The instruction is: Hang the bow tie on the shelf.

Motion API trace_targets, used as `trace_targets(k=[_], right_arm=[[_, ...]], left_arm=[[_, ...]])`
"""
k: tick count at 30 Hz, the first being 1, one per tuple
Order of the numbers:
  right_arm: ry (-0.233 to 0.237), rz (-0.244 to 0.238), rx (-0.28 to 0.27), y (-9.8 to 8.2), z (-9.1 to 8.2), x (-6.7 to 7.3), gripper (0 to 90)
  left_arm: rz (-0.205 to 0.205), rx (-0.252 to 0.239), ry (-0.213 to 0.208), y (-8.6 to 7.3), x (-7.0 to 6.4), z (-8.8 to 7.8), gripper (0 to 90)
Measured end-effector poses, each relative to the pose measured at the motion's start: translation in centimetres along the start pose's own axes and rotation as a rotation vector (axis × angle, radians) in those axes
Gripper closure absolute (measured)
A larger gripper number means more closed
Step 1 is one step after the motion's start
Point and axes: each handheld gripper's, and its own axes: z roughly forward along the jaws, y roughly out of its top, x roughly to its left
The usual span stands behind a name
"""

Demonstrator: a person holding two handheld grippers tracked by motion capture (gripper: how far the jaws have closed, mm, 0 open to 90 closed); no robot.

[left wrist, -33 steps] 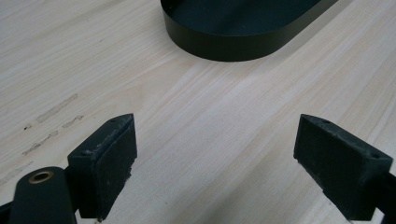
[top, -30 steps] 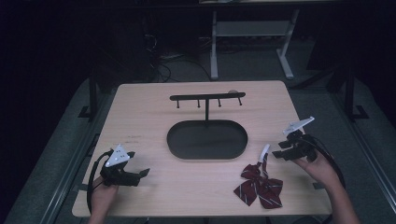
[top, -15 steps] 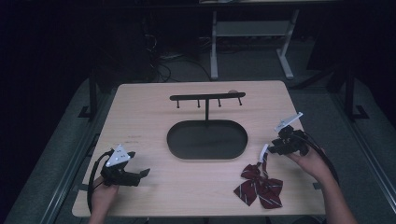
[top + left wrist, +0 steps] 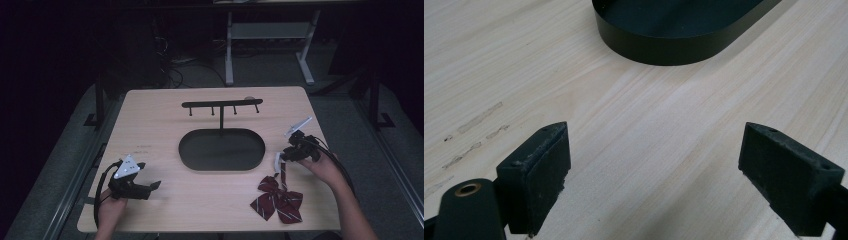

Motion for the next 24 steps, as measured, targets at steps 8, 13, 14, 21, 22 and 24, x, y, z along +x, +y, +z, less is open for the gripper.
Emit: trace_targets(k=[8, 13, 14, 21, 22, 24], right_arm=[[-0.004, 0.001, 0.012, 0.5, 1.0, 0.1, 73.6], [0.006, -0.006, 0.014, 0.5, 0.7, 0.2, 85.1], [0.006, -0.007, 0.012, 0.5, 0.6, 0.2, 86.0], [0.022, -0.015, 0.001, 0.5, -0.2, 0.9, 87.4], [0.021, -0.018, 0.006, 0.6, -0.4, 1.0, 87.4], [0.016, -0.036, 0.001, 0.9, -0.9, 1.4, 87.4]], left_arm=[[0.0, -0.005, 0.0, 0.0, 0.0, 0.0, 13.2], [0.003, -0.005, 0.0, 0.0, 0.0, 0.0, 13.2], [0.003, -0.005, 0.0, 0.0, 0.0, 0.0, 13.2], [0.004, -0.001, -0.001, 0.0, 0.0, 0.0, 13.2], [0.006, 0.001, -0.001, 0.1, 0.0, 0.0, 13.2], [0.006, 0.001, -0.002, 0.1, 0.0, 0.0, 13.2]])
